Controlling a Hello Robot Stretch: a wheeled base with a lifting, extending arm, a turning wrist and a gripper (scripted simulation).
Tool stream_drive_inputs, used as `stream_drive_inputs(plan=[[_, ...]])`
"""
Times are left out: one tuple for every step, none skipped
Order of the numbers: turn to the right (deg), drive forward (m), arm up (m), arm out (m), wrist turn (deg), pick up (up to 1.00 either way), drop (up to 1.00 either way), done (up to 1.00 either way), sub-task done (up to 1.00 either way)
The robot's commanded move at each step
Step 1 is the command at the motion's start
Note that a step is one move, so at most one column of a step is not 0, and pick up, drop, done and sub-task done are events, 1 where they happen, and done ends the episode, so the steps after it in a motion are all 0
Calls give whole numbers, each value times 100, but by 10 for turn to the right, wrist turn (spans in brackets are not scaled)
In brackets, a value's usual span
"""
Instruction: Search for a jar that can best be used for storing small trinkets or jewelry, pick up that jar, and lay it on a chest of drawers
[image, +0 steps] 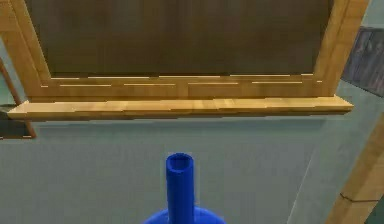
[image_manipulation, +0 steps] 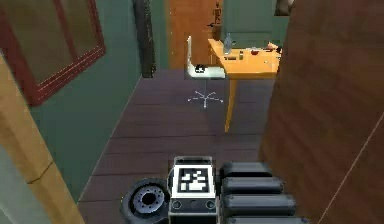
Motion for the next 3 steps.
stream_drive_inputs(plan=[[-450,0,0,0,0,0,0,0,0],[-270,0,0,0,0,0,0,0,0],[0,45,0,0,0,0,0,0,0]])
